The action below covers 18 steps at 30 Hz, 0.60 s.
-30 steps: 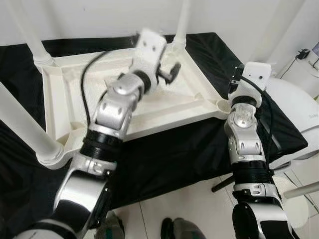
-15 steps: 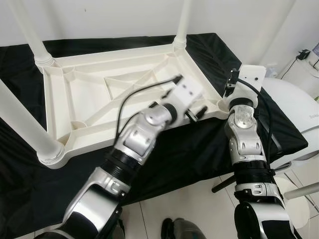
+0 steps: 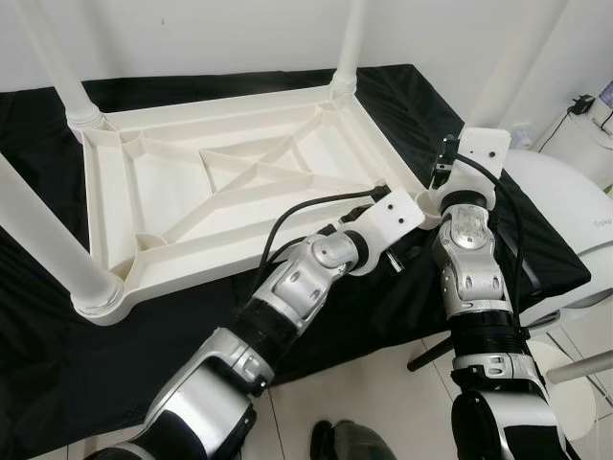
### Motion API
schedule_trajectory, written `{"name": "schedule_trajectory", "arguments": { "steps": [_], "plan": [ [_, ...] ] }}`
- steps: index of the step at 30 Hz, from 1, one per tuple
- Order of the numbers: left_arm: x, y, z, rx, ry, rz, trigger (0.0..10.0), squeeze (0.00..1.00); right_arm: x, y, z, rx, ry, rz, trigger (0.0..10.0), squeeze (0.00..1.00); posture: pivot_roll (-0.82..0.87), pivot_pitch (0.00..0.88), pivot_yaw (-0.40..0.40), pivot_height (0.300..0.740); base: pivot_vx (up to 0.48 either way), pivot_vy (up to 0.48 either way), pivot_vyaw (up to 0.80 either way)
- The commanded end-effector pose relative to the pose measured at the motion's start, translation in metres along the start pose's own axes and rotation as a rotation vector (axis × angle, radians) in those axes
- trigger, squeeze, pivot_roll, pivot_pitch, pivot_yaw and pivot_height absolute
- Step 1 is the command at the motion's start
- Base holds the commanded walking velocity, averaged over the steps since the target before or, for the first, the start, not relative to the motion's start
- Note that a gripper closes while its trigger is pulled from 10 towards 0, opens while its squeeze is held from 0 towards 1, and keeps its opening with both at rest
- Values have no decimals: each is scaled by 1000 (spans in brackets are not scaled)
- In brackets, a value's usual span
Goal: Building children table
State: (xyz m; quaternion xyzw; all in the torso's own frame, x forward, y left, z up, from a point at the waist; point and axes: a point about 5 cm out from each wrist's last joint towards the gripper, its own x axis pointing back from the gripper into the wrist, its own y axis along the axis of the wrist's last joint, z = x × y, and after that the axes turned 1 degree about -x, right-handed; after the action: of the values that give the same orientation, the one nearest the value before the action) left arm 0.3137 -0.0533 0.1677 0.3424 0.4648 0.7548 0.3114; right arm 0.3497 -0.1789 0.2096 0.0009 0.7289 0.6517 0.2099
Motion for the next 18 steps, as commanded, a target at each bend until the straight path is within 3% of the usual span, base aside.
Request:
{"name": "schedule_trajectory", "arguments": {
  "steps": [1,18],
  "plan": [
    [-7,7,-7,-19,-7,-9,10000,0,1,-3,-3,2,-4,14,10000,0,3,45,-53,740,0,0,0],
    [-23,7,5,25,98,68,10000,0,3,-4,-4,0,-28,20,10000,0,-2,72,-38,740,0,0,0]
  ]
}}
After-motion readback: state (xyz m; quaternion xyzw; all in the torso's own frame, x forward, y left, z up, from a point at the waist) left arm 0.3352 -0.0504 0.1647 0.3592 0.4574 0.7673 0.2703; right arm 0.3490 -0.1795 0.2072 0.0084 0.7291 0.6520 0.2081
